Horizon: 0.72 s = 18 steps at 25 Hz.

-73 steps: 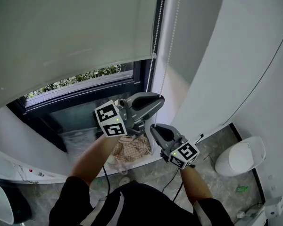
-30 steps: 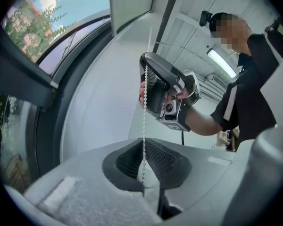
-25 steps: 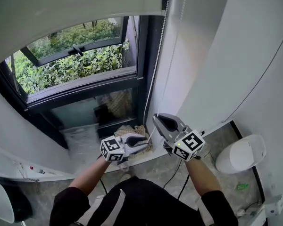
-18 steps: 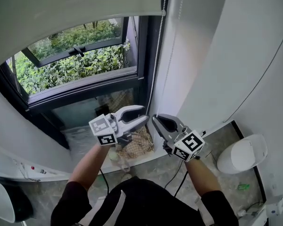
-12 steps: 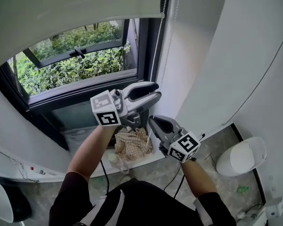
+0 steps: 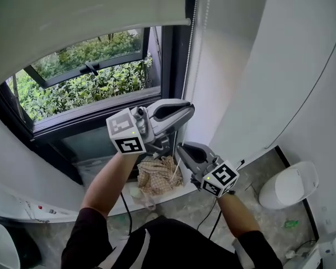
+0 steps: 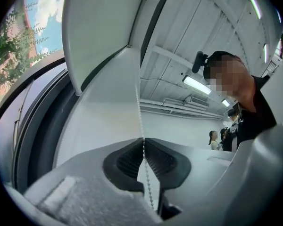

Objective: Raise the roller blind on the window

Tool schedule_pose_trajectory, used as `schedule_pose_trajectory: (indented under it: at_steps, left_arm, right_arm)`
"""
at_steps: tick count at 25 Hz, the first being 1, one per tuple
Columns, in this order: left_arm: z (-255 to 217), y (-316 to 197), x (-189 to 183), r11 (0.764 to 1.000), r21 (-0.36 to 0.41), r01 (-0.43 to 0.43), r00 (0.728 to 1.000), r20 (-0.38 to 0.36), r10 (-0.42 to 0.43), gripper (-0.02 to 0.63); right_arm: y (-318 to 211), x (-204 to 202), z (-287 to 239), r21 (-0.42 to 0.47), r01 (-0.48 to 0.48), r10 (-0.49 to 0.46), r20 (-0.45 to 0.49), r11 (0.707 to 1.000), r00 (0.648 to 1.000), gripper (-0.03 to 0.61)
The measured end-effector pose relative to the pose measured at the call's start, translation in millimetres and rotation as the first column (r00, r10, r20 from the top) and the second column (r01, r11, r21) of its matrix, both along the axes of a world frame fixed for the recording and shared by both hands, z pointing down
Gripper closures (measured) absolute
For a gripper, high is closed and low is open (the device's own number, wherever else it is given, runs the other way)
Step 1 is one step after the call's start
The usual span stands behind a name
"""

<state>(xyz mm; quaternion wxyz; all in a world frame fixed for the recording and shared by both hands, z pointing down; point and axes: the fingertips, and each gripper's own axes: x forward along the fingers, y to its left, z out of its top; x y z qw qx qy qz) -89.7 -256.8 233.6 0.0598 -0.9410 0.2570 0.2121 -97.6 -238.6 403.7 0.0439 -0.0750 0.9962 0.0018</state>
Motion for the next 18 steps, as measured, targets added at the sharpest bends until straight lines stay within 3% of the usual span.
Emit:
schedule_pose_trajectory:
  at_steps: [5,9,13,16,17,18]
  left_arm:
    - [23.1,-4.8,9.8,1.0,-0.025,0.014,0.997,0.07,-0.012,0.6]
    - [75.8,-9.0,7.2,0.993,-0.105,0.052,0.997,0.054,-0.047,0.601]
    - [147.3,-4.7,15.4,0.977,-0.188,0.099,0.989,0.125,-0.076,0.603]
    - [181.4,-5.0,13.8,0.963,-0.243,0.115,0.989,0.124,-0.086,0.604]
    - [184.3,-5.4,10.4,0.962,-0.246,0.119,0.989,0.114,-0.093,0.605]
    - [184.9,-6.0,7.4,0.963,-0.241,0.124,0.989,0.113,-0.099,0.606]
  right_arm:
    - [-3.8,4.2,25.5,-0.013,-0.016,0.016,-0.055,1.0,0.998,0.565]
    - [-0.3,9.1,79.8,-0.106,-0.022,0.005,-0.153,0.994,0.988,0.565]
    - [19.3,11.1,149.4,-0.148,-0.012,-0.033,-0.297,0.989,0.954,0.563]
    - [27.4,18.1,179.0,-0.134,0.002,-0.053,-0.375,0.991,0.925,0.559]
    - [30.2,20.6,176.9,-0.13,0.016,-0.064,-0.375,0.991,0.925,0.546]
    - [31.6,23.3,168.0,-0.125,0.03,-0.073,-0.359,0.992,0.93,0.468]
